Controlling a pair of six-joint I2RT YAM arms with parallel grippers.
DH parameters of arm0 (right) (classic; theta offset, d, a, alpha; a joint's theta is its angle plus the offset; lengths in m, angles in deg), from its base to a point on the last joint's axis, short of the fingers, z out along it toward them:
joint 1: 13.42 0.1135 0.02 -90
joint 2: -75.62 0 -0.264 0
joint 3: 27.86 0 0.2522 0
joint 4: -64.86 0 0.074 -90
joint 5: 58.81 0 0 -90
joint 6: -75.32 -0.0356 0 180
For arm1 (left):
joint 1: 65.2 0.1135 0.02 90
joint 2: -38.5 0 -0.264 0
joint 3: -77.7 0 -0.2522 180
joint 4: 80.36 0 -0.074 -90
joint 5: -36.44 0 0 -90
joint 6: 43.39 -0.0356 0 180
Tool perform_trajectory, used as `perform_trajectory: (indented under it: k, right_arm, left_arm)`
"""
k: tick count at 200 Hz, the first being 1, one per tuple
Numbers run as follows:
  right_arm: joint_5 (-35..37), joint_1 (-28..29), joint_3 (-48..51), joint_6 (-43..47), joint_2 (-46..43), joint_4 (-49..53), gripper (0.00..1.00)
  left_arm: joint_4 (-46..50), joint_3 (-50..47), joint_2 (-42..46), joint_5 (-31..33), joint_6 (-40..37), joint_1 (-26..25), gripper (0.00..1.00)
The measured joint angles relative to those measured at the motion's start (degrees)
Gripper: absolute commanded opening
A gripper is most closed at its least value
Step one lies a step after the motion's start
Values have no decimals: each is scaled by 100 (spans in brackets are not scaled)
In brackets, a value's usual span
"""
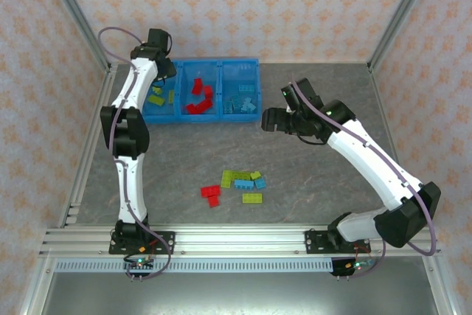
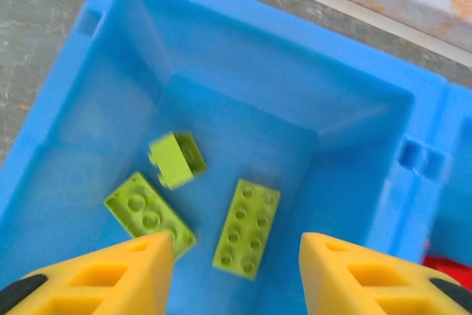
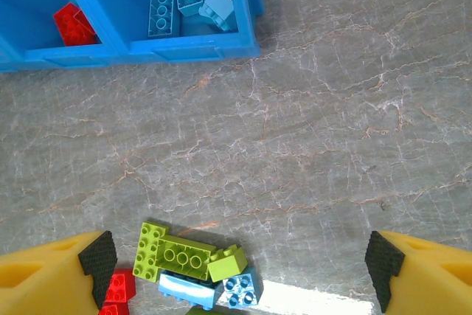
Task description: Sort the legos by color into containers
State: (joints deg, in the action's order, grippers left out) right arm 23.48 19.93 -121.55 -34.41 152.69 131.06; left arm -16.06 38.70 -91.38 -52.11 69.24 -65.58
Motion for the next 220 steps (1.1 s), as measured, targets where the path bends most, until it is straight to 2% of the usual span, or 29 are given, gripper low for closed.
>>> perform_trajectory:
  k: [27, 62, 88, 112, 145, 159, 188, 220]
  right_arm:
    - [-15, 0, 0, 4, 24, -2, 89]
    - [-116, 144, 7, 168, 234, -24, 88]
    - [-179, 551, 24, 308, 597, -28, 86]
    - [-216, 1045, 433, 507, 933, -111, 85]
    - [-111, 1766, 1016, 994, 1252, -81, 82]
    - [-46, 2031, 1060, 1222, 1390, -90, 76]
    - [46, 2312, 1054, 1543, 1690, -214, 60]
    - [133, 2603, 1034, 1840, 2111, -361, 57]
  left_arm:
    - [-197, -1093, 1196, -446, 111, -7, 47]
    - [-527, -2461, 3506, -809, -17, -284, 47]
    - [-761, -3161, 4892, -1016, -809, -868, 48]
    - [-1034, -4194, 5810, -1523, -1792, -1252, 50]
    - [-1237, -5866, 6607, -2330, -3067, -1276, 62]
    - [-1248, -6356, 6848, -2557, -3571, -1276, 66]
    - [-1257, -6817, 7232, -2702, -4284, -1276, 67]
    - [-1327, -7077, 7490, -2697, -4642, -1276, 68]
